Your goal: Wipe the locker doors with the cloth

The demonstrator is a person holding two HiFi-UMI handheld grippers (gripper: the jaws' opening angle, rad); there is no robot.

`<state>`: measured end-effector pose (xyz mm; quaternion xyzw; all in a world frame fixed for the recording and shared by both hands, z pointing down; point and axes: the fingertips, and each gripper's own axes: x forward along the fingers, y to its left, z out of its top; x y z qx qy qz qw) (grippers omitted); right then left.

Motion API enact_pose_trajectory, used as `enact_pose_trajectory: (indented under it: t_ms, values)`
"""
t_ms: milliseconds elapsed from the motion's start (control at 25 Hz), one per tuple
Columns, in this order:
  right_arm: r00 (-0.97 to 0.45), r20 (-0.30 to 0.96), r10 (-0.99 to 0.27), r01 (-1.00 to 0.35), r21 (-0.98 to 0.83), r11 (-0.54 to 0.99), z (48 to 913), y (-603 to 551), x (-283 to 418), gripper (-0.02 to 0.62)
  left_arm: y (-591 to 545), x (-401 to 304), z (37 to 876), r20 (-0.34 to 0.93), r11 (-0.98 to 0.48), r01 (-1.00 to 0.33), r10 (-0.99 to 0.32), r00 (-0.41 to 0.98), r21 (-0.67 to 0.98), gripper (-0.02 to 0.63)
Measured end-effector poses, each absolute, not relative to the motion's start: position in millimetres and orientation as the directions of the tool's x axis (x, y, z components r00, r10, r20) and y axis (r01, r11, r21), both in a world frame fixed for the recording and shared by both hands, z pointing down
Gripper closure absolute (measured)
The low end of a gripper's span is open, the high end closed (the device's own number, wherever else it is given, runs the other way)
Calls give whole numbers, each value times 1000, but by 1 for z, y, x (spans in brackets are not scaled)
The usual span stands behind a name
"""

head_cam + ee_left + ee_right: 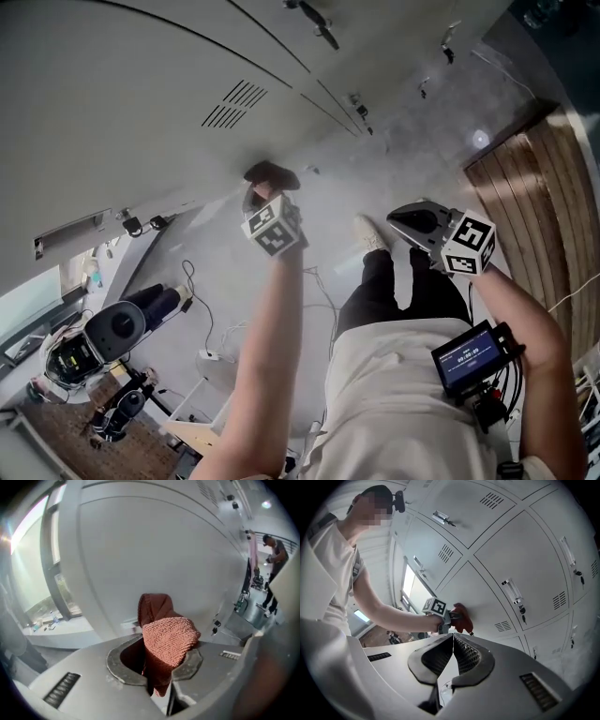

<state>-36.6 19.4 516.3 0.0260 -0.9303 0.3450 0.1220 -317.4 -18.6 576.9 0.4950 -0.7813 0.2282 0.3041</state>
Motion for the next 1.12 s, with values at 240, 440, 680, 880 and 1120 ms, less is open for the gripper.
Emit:
enact_pose_trajectory:
  t_ms: [240, 440, 680, 880, 1120]
  values:
    - [-967, 249, 59, -118, -639, 760, 521, 24, -42, 578, 56, -372, 594, 740, 531, -846, -550, -387, -49, 538]
    - [-965, 254, 59, -127, -654, 746, 530, 31, -40, 578, 43, -380, 602, 715, 549, -836, -581, -388, -8, 538]
    - [-968, 248, 37, -145, -675, 724, 541, 35, -31, 578, 14, -348, 622, 743, 643, -759, -556, -372, 100, 538]
    - [-969, 246, 7, -169, -689, 705, 546, 34, -18, 578, -46, -277, 624, 713, 526, -834, -649, -266, 168, 538]
    - [-964, 266, -9, -199, -695, 691, 546, 40, -6, 578, -104, -229, 596, 641, 350, -933, -736, -216, 88, 538]
